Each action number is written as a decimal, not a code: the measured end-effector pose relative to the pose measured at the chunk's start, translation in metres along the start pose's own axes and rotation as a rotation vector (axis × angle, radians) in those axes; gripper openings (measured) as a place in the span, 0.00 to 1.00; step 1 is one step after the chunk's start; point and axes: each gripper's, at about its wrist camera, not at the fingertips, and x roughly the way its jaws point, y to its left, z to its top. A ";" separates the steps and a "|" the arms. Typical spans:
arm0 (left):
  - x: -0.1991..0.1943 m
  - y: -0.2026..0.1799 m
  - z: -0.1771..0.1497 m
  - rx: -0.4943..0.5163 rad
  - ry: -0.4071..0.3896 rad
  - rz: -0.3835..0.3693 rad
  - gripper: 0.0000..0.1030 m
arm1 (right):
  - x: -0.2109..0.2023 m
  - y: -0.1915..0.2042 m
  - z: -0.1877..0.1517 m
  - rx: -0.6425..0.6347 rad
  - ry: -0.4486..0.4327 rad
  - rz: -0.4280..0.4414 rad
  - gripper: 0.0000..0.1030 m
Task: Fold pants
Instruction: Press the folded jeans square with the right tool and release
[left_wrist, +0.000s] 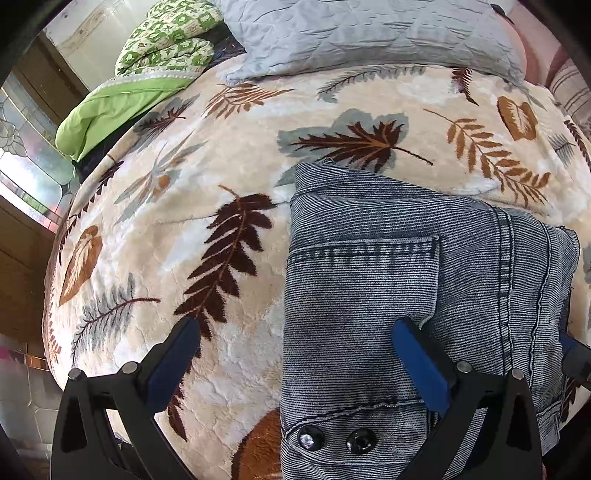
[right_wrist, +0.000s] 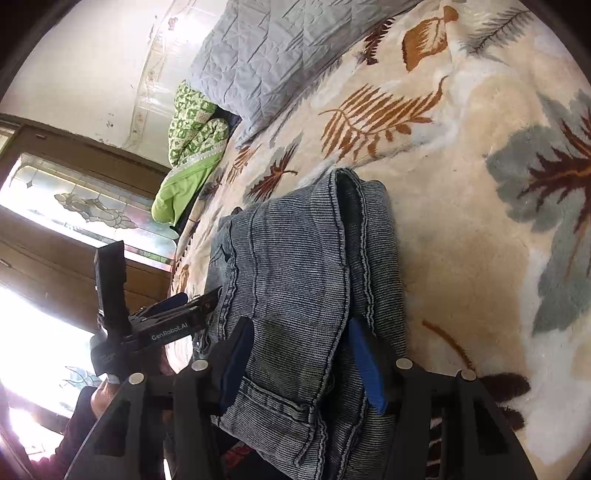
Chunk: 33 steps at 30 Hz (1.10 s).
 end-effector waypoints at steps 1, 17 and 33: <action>-0.001 0.001 0.001 0.000 0.003 -0.002 1.00 | 0.001 0.001 0.001 -0.004 0.005 -0.001 0.56; -0.038 0.009 -0.010 0.073 -0.017 0.030 1.00 | -0.031 0.030 0.004 -0.187 -0.085 0.007 0.56; 0.000 -0.007 -0.002 0.080 0.094 0.063 1.00 | 0.005 0.007 -0.004 -0.180 0.060 0.009 0.57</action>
